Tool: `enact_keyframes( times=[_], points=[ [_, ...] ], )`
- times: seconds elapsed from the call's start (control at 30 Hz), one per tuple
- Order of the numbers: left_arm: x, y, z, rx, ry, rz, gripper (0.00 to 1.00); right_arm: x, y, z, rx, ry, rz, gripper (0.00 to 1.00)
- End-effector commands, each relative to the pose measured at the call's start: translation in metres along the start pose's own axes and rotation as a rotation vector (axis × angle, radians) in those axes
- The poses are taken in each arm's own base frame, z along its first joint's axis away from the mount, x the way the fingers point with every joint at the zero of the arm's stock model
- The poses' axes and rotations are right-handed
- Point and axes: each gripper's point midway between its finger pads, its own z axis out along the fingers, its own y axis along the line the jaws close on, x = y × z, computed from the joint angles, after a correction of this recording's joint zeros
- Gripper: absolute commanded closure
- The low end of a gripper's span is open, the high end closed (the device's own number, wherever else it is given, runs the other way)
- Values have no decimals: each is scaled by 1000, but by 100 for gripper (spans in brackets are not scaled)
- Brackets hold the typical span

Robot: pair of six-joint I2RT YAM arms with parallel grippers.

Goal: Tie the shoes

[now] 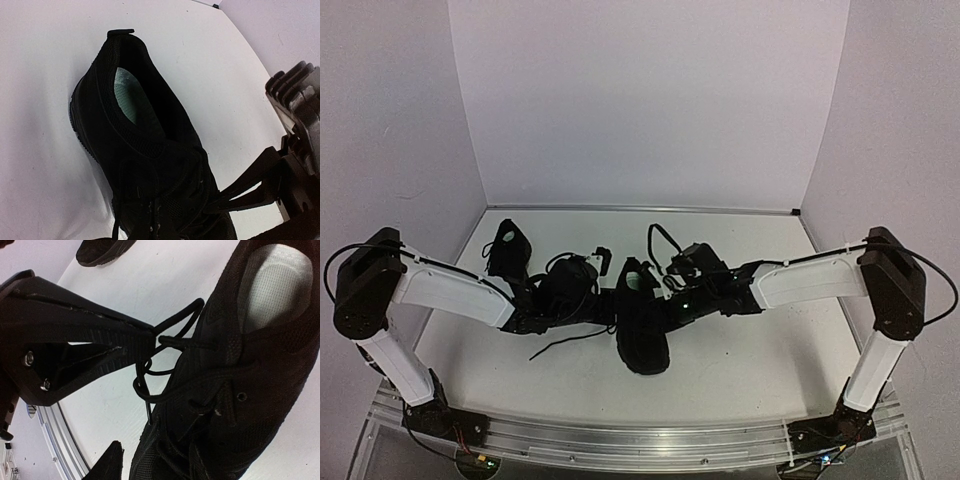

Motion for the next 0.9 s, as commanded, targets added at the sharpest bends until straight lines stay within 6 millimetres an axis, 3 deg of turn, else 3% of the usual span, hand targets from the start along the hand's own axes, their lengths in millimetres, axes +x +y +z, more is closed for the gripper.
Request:
enact_keyframes(
  times=[0.0,0.47,0.73,0.87],
  points=[
    [-16,-17,-1,44,-26,-21,100,-8,15,9,-54,-2,-44,57],
    [-18,-22,1,58,-19,-26,100,-26,28,-11,-44,-66,-100,62],
    [-18,-22,1,61,-16,-28,100,-52,45,-34,-57,-140,-134,65],
    [-19,-20,0,58,-18,-30,100,-46,42,-35,-41,-120,-129,66]
  ],
)
